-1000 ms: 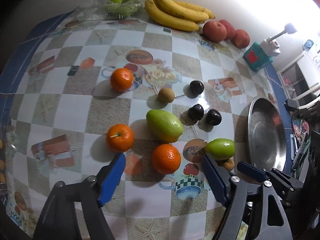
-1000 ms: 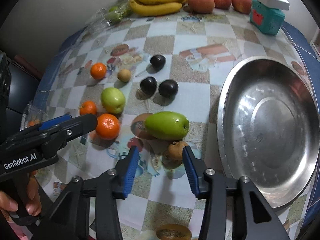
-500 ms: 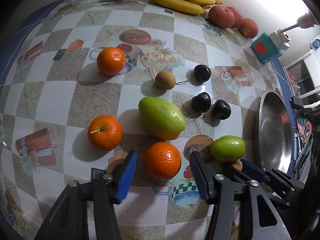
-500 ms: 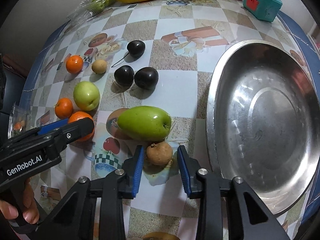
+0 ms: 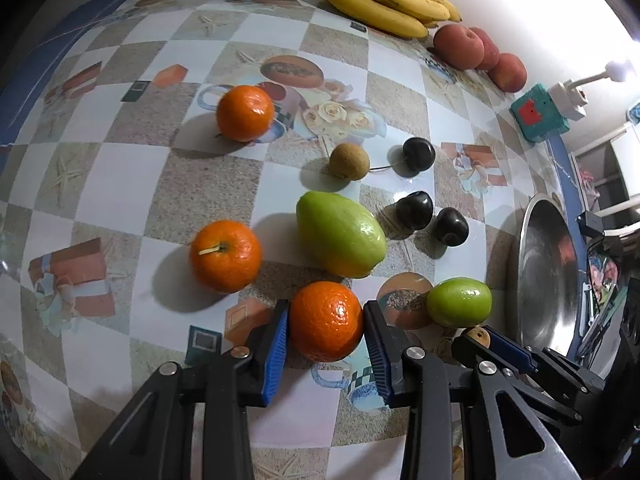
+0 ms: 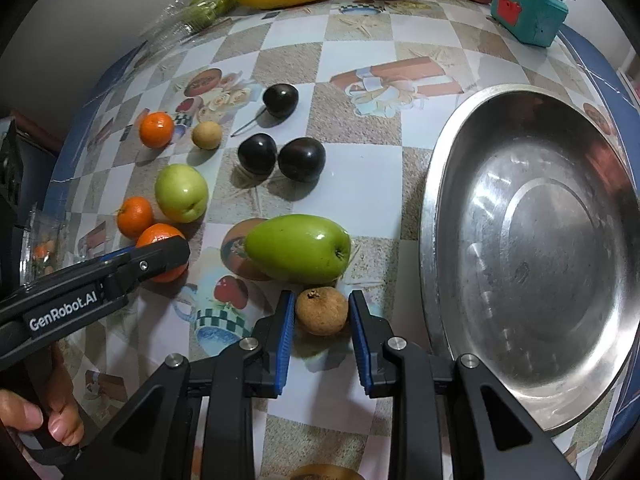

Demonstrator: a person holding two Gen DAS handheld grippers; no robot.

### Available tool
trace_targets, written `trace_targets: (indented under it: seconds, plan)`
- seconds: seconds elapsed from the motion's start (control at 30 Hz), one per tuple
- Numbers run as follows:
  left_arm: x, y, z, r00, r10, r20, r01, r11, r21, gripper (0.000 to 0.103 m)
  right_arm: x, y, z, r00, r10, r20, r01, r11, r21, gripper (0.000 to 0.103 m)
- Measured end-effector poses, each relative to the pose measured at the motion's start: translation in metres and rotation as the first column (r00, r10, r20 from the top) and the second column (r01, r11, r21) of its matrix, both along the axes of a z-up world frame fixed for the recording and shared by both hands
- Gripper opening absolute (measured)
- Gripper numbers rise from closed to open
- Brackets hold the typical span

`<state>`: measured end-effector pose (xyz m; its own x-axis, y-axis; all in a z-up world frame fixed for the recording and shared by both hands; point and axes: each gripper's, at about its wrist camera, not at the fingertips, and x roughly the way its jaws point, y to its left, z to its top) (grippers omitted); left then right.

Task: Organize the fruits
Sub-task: 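Close the right tool on a small brown fruit while the left tool grasps a mandarin orange, then carry the brown fruit in the right tool over the steel bowl while the left tool carries the orange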

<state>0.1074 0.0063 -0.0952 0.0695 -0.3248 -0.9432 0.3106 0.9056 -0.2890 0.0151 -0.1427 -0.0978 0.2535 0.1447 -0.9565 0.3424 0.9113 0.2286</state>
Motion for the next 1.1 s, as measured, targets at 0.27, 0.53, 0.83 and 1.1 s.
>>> trace_targets:
  seconds: [0.27, 0.53, 0.83, 1.1]
  plan:
    - [-0.010, -0.011, 0.033, 0.999, -0.003, 0.037, 0.005, 0.999, -0.054, 0.039, -0.015, -0.018, 0.026, 0.998, -0.022, 0.056, 0.021, 1.000, 0.015, 0.028]
    - [-0.029, -0.072, 0.060, 0.993, -0.098, 0.067, 0.103, 0.991, -0.087, 0.039, -0.035, -0.078, 0.041, 0.990, -0.130, 0.063, 0.131, 0.991, -0.013, 0.028]
    - [-0.059, -0.156, 0.052, 0.969, -0.241, 0.054, 0.245, 0.966, -0.084, 0.039, -0.073, -0.150, 0.022, 0.965, -0.264, 0.004, 0.264, 0.963, -0.048, 0.028]
    - [-0.079, -0.203, 0.019, 0.958, -0.286, 0.000, 0.285, 0.956, -0.064, 0.039, -0.087, -0.177, 0.009, 0.952, -0.303, -0.031, 0.301, 0.952, -0.064, 0.028]
